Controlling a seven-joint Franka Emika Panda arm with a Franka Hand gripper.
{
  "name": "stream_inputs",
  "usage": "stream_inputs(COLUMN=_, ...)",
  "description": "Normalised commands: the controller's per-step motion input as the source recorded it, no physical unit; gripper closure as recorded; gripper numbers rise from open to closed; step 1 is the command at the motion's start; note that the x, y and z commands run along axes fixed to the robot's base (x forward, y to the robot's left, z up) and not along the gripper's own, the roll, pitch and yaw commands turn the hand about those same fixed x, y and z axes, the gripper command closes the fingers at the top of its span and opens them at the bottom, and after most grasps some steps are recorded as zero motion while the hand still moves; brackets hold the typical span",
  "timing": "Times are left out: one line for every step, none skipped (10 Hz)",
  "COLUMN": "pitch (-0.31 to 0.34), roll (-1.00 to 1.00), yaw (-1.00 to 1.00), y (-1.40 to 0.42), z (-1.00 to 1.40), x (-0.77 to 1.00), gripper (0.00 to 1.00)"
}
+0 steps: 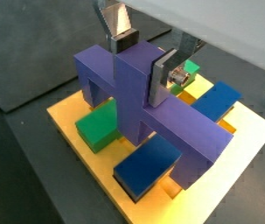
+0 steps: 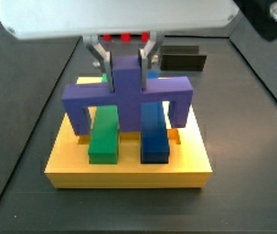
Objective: Pick up the purple object. Move up. Place the purple object on the fixture. Regrasp the purple object. Move to above the board. Insert the purple object.
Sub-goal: Insert the purple object.
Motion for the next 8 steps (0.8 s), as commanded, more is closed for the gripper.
stream_inputs(pitch=-0.109, roll=0.12, yaw=0.09, y=-0.03, z=-0.27, x=0.0, gripper=1.0)
stream_inputs(pitch=-0.11, roll=0.14, yaw=0.09, y=0.0, z=-0.3, x=0.0, gripper=1.0)
stream_inputs(pitch=-0.096, roll=0.15, yaw=0.08, y=0.0, z=-0.31, x=0.0, gripper=1.0)
stream_inputs(pitch=-0.117, roll=0.14, yaw=0.07, y=-0.04, z=-0.36, x=0.06, gripper=1.0)
stream_inputs(pitch=-0.094, roll=0.14, yaw=0.03, y=-0.1, z=-0.31, x=0.06, gripper=1.0)
stream_inputs(pitch=-0.05, roll=0.13, yaw=0.0, y=-0.21, z=-0.15, x=0.01, gripper=1.0)
stream_inputs(pitch=-0.036, roll=0.13, yaw=0.0, y=-0.22, z=-0.12, x=0.02, gripper=1.0)
stream_inputs(pitch=-0.043, roll=0.14, yaw=0.0, y=-0.18, z=-0.19, x=0.05, gripper=1.0)
